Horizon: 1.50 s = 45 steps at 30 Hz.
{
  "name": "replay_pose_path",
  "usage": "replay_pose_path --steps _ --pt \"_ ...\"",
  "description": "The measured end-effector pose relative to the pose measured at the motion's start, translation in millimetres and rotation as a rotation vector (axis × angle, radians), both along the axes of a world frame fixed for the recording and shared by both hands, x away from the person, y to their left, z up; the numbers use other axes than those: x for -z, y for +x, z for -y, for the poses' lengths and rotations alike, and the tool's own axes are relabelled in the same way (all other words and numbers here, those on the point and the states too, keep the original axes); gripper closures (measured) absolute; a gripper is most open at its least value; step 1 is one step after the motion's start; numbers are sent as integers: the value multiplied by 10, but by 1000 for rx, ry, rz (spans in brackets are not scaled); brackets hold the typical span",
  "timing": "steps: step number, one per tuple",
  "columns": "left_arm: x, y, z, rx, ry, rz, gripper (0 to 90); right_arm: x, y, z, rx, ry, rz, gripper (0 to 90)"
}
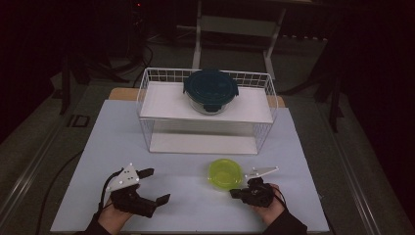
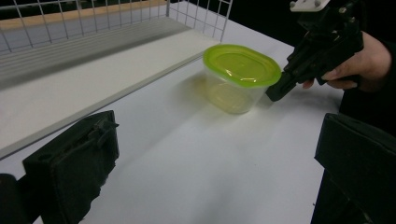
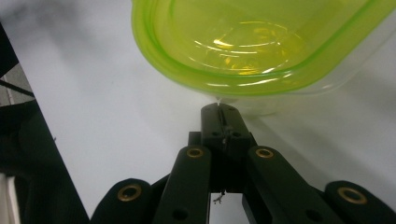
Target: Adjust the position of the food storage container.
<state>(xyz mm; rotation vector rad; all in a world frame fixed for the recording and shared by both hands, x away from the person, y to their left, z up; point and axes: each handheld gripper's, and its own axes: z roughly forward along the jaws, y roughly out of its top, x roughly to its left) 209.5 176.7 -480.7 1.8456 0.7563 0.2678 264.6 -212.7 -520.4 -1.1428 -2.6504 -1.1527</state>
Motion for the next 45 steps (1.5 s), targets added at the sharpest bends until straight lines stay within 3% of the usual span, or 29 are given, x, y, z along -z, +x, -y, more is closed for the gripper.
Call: replay_pose_path --steps 7,16,20,23,28,35,45 --pt "9 -2 12 3 2 -4 0 -1 61 -109 -9 -8 16 899" --pt "6 -5 6 1 0 -2 0 -10 47 -63 -18 -18 10 899" --pt "-4 -8 2 2 1 3 0 -3 65 74 17 -32 9 900" --pt "0 -4 2 2 0 0 0 -4 140 211 82 -38 18 899" --pt "6 -1 7 3 -1 -1 0 -12 226 267 119 -28 20 900" --pt "5 -6 3 3 -1 -3 0 7 333 104 104 -22 9 900" --pt "0 -9 -6 2 -4 0 0 24 341 -108 60 -19 0 899"
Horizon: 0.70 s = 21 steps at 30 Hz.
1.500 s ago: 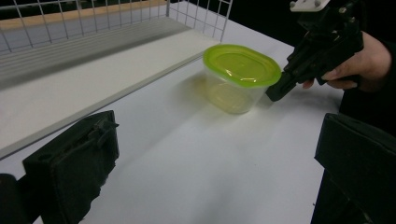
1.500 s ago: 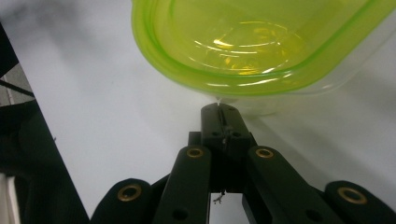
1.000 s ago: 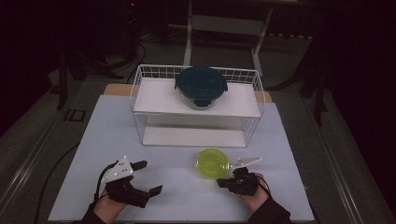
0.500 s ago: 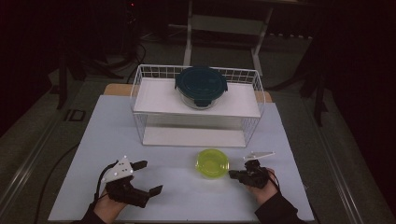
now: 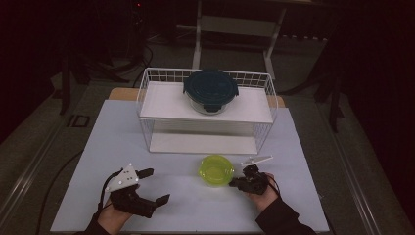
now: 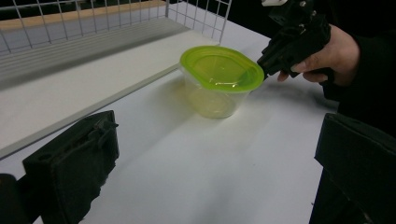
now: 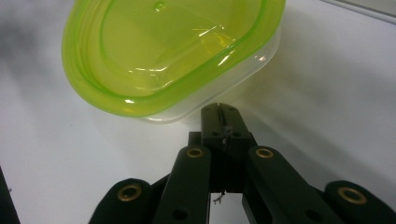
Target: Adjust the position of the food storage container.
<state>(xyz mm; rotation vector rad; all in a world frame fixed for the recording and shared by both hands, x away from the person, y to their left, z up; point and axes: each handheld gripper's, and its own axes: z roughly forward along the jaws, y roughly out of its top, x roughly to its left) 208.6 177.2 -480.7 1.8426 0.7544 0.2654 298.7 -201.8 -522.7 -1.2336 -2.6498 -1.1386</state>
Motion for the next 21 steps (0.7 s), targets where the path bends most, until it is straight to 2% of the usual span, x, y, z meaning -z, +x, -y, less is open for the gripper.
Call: replay_pose_path --steps 21 --pt "-1 -1 -4 0 -1 -1 0 5 236 -210 16 20 9 900"
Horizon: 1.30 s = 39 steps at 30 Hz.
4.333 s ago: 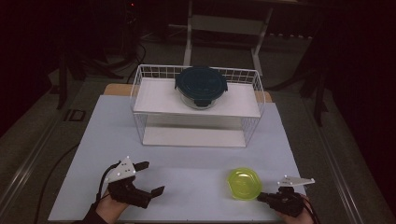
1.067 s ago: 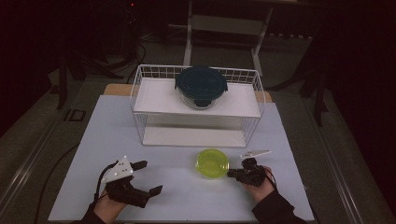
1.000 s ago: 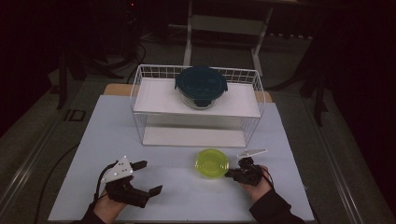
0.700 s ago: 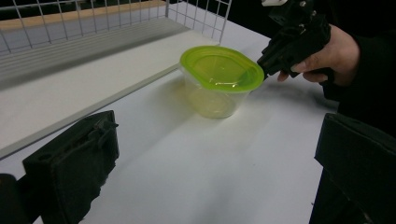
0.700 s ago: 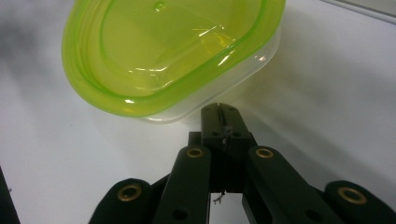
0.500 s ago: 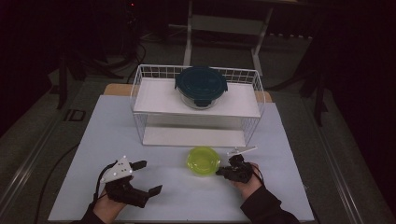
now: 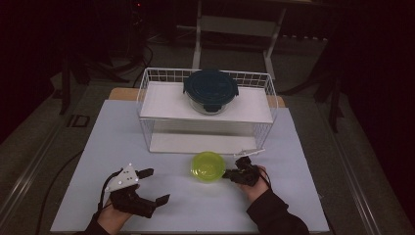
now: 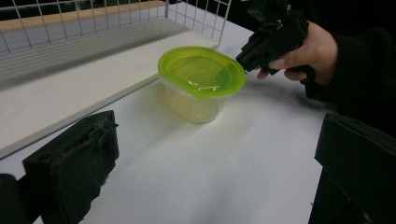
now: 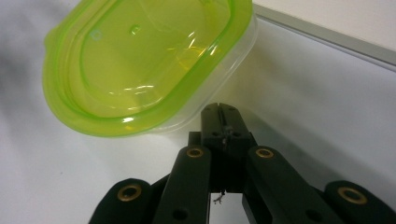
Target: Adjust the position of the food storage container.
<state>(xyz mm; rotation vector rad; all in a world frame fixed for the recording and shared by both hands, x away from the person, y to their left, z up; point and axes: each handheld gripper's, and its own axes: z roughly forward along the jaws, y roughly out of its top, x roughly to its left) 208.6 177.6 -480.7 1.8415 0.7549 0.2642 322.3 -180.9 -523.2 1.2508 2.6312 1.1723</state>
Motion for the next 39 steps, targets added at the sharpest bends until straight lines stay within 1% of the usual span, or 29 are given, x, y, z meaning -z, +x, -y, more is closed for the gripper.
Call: replay_pose_path --steps 7,9,12,14,18,20,21,22,23,25,26,27,28,29,30,32,34,35,36,37,38,39 --pt "2 1 -3 0 -1 0 0 12 16 -120 -17 4 -15 899" --pt "2 1 -3 0 -1 -1 0 10 11 -145 -22 -2 -11 899" --pt "2 1 -3 0 -3 -1 0 11 13 -160 -26 4 -11 899" --pt "1 1 -3 0 -6 -2 0 12 16 -174 -26 13 -19 899" --pt "-1 1 -3 1 -6 -1 0 11 14 -179 -27 8 -17 895" --pt "0 3 -4 1 -6 -2 0 4 9 -163 -23 5 -10 838" --pt "0 3 -4 1 -6 -2 0 4 9 -163 -23 5 -10 838" --pt "0 3 -5 1 -7 -2 0 -12 -13 -104 -18 3 -1 808" --pt "-2 3 -6 1 -8 -3 0 -16 -20 -84 -19 2 1 790" --pt "-3 4 -7 1 -11 -2 0 -22 -29 -64 -18 -1 6 783" --pt "-5 5 -9 0 -11 -2 0 -48 -67 5 -4 -11 18 739" --pt "-5 5 -9 0 -11 -2 0 -59 -79 30 -1 -12 18 719" --pt "-5 6 -10 0 -12 -3 0 -82 -101 72 9 -13 27 695" --pt "-5 6 -10 0 -12 -3 0 -82 -101 72 9 -13 27 695" --pt "-4 9 -7 2 -16 -6 0 -125 -138 139 21 -4 33 622" --pt "1 18 -6 2 -15 -9 0 -175 -175 197 40 6 52 537" --pt "6 26 -4 2 -14 -9 0 -221 -205 245 45 30 67 454" --pt "6 26 -4 2 -14 -9 0 -221 -205 245 45 30 67 454" --pt "12 35 -4 3 -10 -14 0 -262 -229 280 58 59 78 351" --pt "13 38 -5 3 -11 -15 0 -277 -237 297 43 74 72 291" --pt "13 42 -4 3 -9 -15 0 -290 -247 304 32 94 73 246" --pt "13 42 -4 3 -9 -15 0 -301 -257 307 36 104 79 236"
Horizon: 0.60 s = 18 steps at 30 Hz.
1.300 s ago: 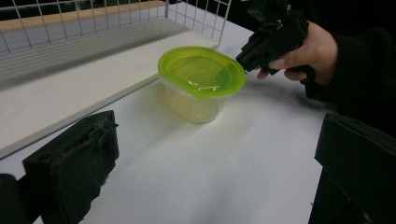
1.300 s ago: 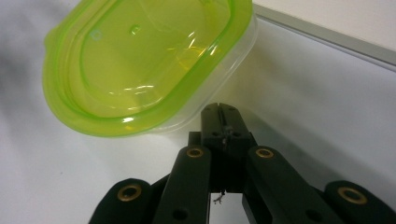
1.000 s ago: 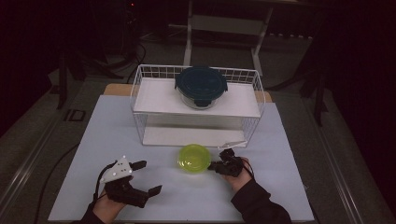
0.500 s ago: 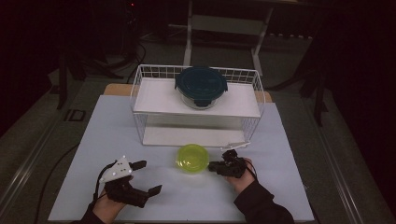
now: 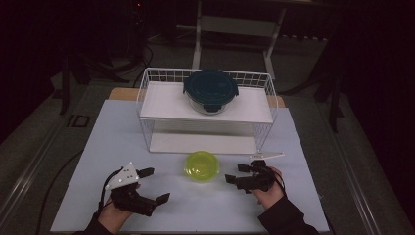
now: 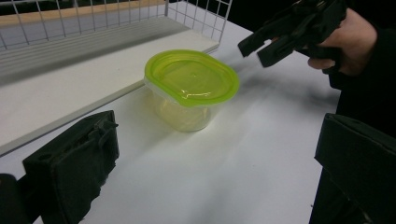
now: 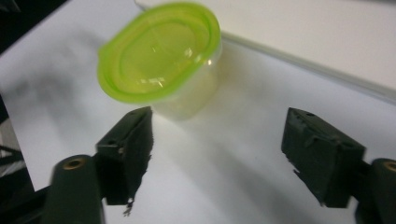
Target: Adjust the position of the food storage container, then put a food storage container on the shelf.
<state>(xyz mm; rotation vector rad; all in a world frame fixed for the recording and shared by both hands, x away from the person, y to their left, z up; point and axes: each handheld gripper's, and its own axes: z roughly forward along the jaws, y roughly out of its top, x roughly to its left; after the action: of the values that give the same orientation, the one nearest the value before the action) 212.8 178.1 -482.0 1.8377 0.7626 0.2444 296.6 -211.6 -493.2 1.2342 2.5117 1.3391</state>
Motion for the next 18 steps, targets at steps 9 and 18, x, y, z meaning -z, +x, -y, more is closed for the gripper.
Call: replay_pose_path --steps 9,18 --pt "-84 73 59 8 11 1 0 -155 -22 -6 -11 93 54 183" --pt "-212 350 143 31 -54 -50 0 -308 13 -74 -10 96 54 154"
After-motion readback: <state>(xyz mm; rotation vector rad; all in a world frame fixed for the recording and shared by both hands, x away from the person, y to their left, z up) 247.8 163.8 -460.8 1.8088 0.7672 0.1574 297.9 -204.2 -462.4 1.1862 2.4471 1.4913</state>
